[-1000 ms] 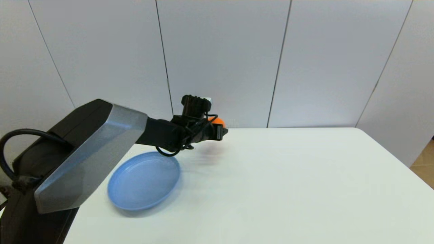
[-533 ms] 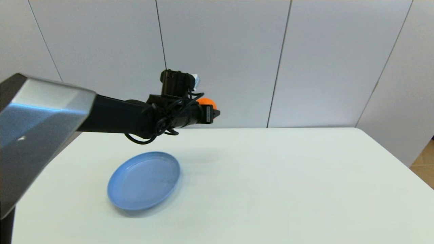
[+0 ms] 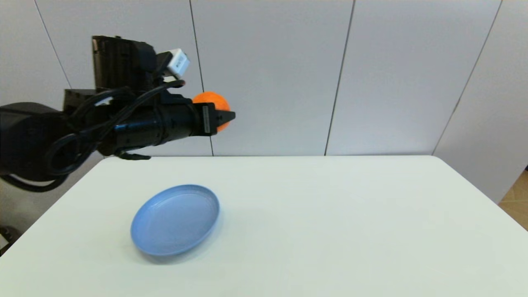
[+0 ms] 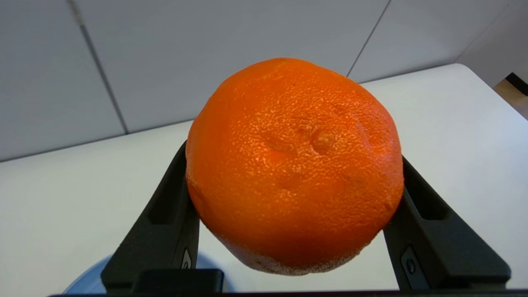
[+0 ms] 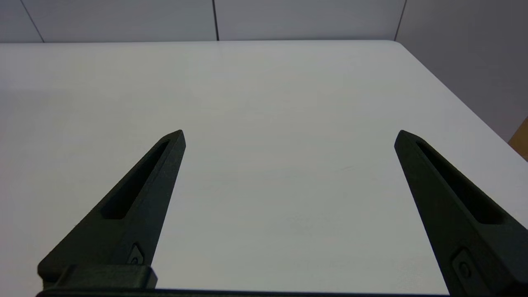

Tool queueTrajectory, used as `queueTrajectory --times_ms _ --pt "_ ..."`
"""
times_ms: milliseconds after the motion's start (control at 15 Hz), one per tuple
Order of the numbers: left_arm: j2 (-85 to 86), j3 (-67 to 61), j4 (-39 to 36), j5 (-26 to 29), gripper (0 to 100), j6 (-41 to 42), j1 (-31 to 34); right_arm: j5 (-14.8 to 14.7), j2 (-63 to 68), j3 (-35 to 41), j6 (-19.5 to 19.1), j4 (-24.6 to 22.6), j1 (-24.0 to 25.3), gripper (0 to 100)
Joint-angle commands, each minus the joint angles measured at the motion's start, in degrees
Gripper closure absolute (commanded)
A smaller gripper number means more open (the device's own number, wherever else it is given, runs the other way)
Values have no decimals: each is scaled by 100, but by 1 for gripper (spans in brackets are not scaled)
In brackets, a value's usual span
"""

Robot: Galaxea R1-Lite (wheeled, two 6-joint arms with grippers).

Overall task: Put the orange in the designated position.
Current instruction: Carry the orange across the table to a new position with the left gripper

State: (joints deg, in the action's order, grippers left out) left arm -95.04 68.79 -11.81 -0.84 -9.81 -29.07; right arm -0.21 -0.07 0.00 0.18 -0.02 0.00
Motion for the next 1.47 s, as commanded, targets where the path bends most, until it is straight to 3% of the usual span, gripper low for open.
queueTrajectory --times_ms 67,733,1467 --pt "1664 -1404 -5 23 100 85 42 3 7 0 -1 2 0 0" --pt "3545 -4304 -5 14 100 94 51 3 7 0 -1 2 0 0" --pt "3299 -5605 4 -4 100 67 42 3 7 0 -1 2 0 0"
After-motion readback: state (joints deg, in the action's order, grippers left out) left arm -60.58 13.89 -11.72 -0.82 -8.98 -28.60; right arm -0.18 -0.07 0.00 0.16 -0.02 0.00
